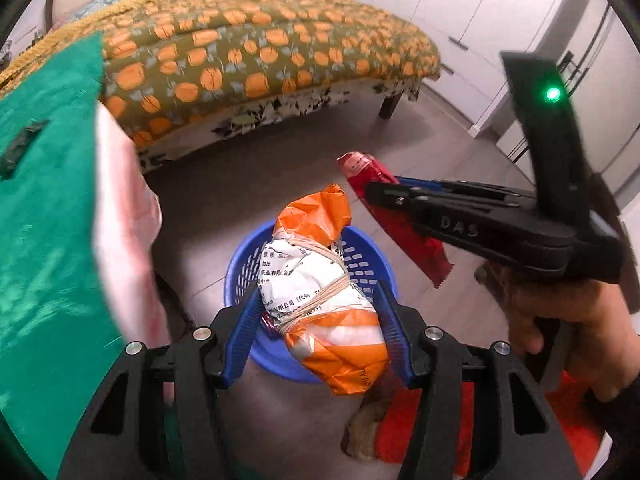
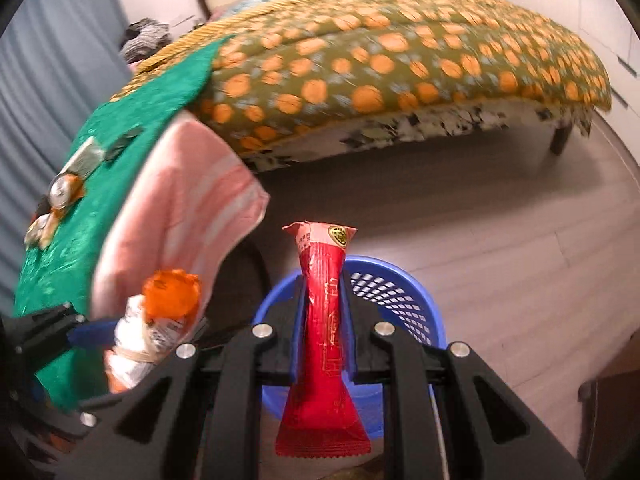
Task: Collect trash
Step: 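Carry both snacks over the blue wastebasket and open both tools to drop them, then return to the cloth and grasp the black rope bundle with the left tool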
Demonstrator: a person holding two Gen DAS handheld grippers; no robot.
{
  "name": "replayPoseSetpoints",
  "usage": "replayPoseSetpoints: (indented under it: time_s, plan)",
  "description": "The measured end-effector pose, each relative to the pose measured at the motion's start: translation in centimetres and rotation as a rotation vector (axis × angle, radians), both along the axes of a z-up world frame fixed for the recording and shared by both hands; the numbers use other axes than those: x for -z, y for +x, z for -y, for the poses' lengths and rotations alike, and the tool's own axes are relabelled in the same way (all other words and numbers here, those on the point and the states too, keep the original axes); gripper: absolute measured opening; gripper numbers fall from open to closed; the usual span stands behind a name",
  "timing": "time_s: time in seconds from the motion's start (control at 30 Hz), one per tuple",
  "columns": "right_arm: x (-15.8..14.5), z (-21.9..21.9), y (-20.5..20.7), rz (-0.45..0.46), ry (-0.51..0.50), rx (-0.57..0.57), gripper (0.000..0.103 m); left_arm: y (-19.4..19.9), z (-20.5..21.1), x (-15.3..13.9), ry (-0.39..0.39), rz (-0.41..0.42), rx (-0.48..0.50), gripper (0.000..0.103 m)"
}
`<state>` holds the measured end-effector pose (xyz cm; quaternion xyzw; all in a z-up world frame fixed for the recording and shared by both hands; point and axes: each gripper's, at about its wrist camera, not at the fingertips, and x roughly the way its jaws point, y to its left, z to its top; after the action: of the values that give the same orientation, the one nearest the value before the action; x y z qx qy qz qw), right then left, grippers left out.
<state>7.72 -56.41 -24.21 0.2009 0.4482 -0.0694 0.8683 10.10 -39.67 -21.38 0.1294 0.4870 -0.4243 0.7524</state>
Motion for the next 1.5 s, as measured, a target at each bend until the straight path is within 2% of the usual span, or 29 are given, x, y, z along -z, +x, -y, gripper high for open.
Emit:
replayPoseSetpoints:
  time_s: [0.1,0.17,0.2,0.23,0.27,0.37,0.5,0.57,0.67,0.7,0.73,0.83,0.93,1.03,1.2,1.4,1.5]
  plan:
    - [1.6,1.5,0.2,-0.018,0.049,0.025,0.016,0.8,1.6,2.2,0.017,-0.020,-0.011,0.057]
    - [2.1,2.0,0.3,-0.022,0.062,0.037,0.020,1.0,2.4,3.2,0.019,-0.023,-0.015,0.060]
    - [2.5,2.4,0.4,-0.021,0.077,0.044,0.036,1.3,2.9,3.9,0.019,-0.017,-0.026,0.062]
    - [2.7,2.6,0.4,-0.021,0.091,0.051,0.056,1.5,3.2,4.3,0.014,-0.018,-0.028,0.072]
    - [2.8,3.0,0.3,-0.021,0.102,0.067,0.062,1.7,3.5,4.7,0.007,-0.019,-0.030,0.078]
    - [2.4,3.5,0.0,-0.006,0.114,0.089,0.062,2.3,4.0,5.2,0.016,-0.011,-0.040,0.079]
    - [1.0,3.7,-0.9,0.036,0.071,0.107,0.062,1.5,3.0,3.1,-0.025,0.033,-0.051,0.087]
    - [0.2,3.5,-1.3,0.053,0.052,0.111,0.069,0.5,2.0,1.3,-0.058,0.084,-0.057,0.092]
    - [-1.5,2.4,-1.9,0.102,0.007,0.117,0.085,-1.3,-0.2,-1.9,-0.123,0.158,-0.064,0.097]
    - [-2.1,2.0,-2.1,0.121,-0.014,0.118,0.096,-2.2,-1.5,-3.3,-0.156,0.199,-0.082,0.098]
    - [-2.9,1.2,-2.4,0.148,-0.054,0.120,0.099,-2.6,-2.4,-4.1,-0.174,0.225,-0.093,0.098]
    - [-4.4,-1.0,-2.8,0.179,-0.164,0.087,0.098,-3.8,-5.6,-6.0,-0.224,0.259,-0.122,0.098]
    - [-5.3,-3.5,-2.6,0.194,-0.255,0.042,0.098,-3.9,-9.2,-6.5,-0.222,0.216,-0.166,0.098]
    - [-6.2,-6.8,-2.6,0.211,-0.299,-0.009,0.098,-3.7,-13.3,-6.6,-0.200,0.189,-0.192,0.098]
    - [-7.5,-14.7,-2.8,0.262,-0.293,-0.148,0.099,-3.0,-19.8,-6.2,-0.086,0.208,-0.250,0.098]
    - [-7.7,-25.7,-0.9,0.239,-0.258,-0.360,0.099,-1.6,-27.2,-6.0,-0.044,0.218,-0.328,0.098]
    - [-8.1,-29.6,0.7,0.236,-0.268,-0.412,0.099,-0.4,-31.5,-5.9,-0.028,0.221,-0.405,0.098]
